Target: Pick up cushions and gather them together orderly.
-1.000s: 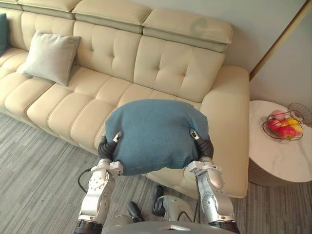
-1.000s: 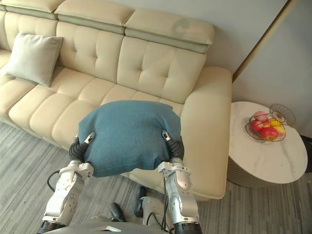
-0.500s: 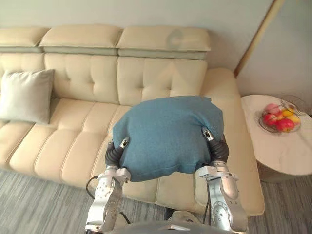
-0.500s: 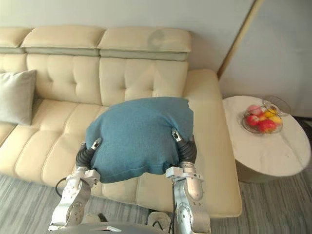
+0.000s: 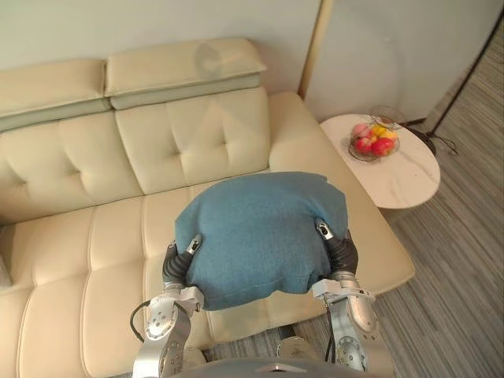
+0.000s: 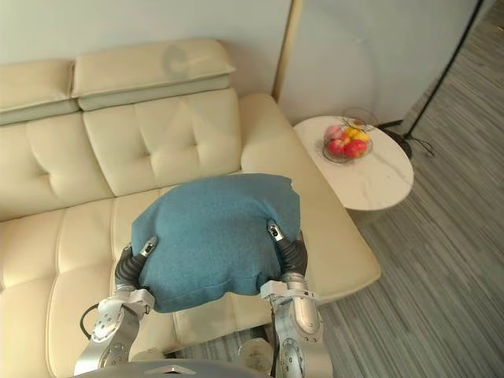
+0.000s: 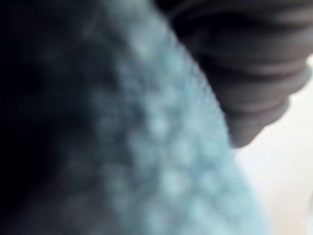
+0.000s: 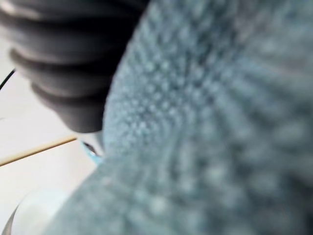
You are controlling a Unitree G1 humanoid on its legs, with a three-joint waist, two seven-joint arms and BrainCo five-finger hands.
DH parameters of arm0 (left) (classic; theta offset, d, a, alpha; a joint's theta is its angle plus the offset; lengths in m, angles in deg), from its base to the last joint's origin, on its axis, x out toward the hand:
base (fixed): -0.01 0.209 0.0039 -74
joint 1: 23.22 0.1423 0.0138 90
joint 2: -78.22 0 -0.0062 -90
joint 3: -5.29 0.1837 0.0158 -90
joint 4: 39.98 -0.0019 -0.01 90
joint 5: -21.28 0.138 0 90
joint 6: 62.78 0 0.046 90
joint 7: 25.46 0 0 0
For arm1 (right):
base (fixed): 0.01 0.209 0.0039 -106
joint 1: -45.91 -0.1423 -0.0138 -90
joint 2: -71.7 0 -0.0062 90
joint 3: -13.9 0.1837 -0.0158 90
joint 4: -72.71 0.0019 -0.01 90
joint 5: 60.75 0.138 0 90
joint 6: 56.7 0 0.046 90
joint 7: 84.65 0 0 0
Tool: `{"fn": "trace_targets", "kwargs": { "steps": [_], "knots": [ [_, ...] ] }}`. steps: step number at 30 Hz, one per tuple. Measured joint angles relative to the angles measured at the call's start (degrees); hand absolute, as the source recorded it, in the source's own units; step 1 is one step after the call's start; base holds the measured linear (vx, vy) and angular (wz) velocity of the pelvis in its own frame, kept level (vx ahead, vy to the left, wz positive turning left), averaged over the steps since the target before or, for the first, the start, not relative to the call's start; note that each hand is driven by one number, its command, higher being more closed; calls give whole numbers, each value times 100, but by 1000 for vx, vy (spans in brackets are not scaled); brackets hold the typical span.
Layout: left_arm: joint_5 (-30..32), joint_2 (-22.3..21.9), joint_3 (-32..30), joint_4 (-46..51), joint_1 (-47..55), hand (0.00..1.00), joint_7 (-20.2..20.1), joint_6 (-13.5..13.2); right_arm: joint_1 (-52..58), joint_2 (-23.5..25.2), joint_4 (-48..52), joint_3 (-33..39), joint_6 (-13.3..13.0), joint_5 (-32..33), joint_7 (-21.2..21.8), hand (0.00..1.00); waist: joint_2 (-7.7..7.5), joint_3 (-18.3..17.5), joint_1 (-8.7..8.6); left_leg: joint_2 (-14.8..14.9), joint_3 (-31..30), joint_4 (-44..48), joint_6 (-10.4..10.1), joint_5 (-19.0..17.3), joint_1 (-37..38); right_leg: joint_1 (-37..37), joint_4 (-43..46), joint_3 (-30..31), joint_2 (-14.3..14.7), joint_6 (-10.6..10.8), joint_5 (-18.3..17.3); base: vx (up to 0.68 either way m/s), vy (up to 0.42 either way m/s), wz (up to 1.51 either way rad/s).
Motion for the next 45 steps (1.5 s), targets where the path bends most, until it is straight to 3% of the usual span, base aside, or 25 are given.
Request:
{"fn": "trace_targets", "kwargs": {
  "steps": [10, 13, 21, 25, 28, 32, 35, 36, 37, 41, 45],
  "knots": [
    [10, 78, -192, -222, -308, 100, 142, 83, -699, -112, -1014, -60, 1, -451, -36, 100, -10, -33, -23, 6, 78, 92, -2, -89, -211, -195, -399, 335, 37, 14, 475, -29, 10, -21],
    [20, 265, -400, -307, -788, 100, 423, 76, -1343, -146, -1369, -337, 0, -699, -283, 100, -6, -74, 86, -41, -73, 104, 89, -10, -639, -552, -433, 302, 16, 7, 613, -103, -16, 6],
    [603, 466, -588, -318, -1947, 100, 1373, 18, -2593, -169, -1530, -757, -25, -1195, -1125, 100, 89, 9, 361, 22, -538, 170, 79, 419, -1771, -1273, -544, -200, 23, -42, 948, -125, -54, 29],
    [808, 842, -671, -532, -3268, 100, 1993, -32, -3843, -167, -1712, -778, -48, -1625, -1794, 100, 179, 230, 539, -15, -723, -108, 20, 803, -2209, -1698, -489, -437, 25, -129, 980, -171, -53, 32],
    [866, 1231, -834, -807, -4749, 100, 2419, -59, -5267, -163, -2036, -585, -48, -2031, -2345, 100, 240, 330, 626, -85, -851, -720, -27, 1407, -2603, -2259, -478, -623, 45, -251, 1104, -135, -41, 30],
    [1047, 1425, -856, -971, -6287, 100, 2707, -149, -6564, -138, -2100, -2, -46, -2484, -2891, 100, 329, 461, 762, -133, -1013, -1559, -66, 2084, -2739, -2663, -506, -842, 92, -150, 1269, -85, -37, 24],
    [1163, 1609, -942, -1719, -7988, 100, 2818, -218, -7831, -203, -2250, 428, -33, -2687, -3328, 100, 373, 650, 772, -114, -1151, -1866, -74, 2411, -3089, -3023, -554, -975, 134, -164, 1387, -50, -19, 16],
    [1163, 1614, -976, -1819, -8179, 100, 2818, -219, -7992, -204, -2312, 479, -33, -2691, -3387, 0, 384, 691, 767, -117, -1154, -1933, -71, 2451, -3088, -3043, -556, -992, 135, -164, 1387, -38, -5, 11],
    [1163, 1631, -1028, -2115, -8633, 0, 2818, -220, -8401, -211, -2530, 644, -32, -2690, -3451, 0, 391, 711, 766, -124, -1158, -2039, -67, 2525, -3177, -3163, -555, -1017, 137, -164, 1387, -17, 9, 6],
    [1174, 1650, -1231, -3002, -9634, 0, 2806, -218, -9222, -462, -3230, 771, -15, -2668, -3609, 0, 433, 741, 753, -107, -1316, -2039, -87, 2622, -3589, -3472, -554, -1186, 138, -166, 1385, -10, 25, 14],
    [1180, 1654, -1414, -3742, -10049, 0, 2761, -150, -9820, -739, -4229, 860, -12, -2219, -3423, 0, 500, 929, 757, -103, -1364, -2040, -139, 2826, -3849, -3647, -510, -1328, 132, -197, 1359, 3, 50, 18]
  ]
}}
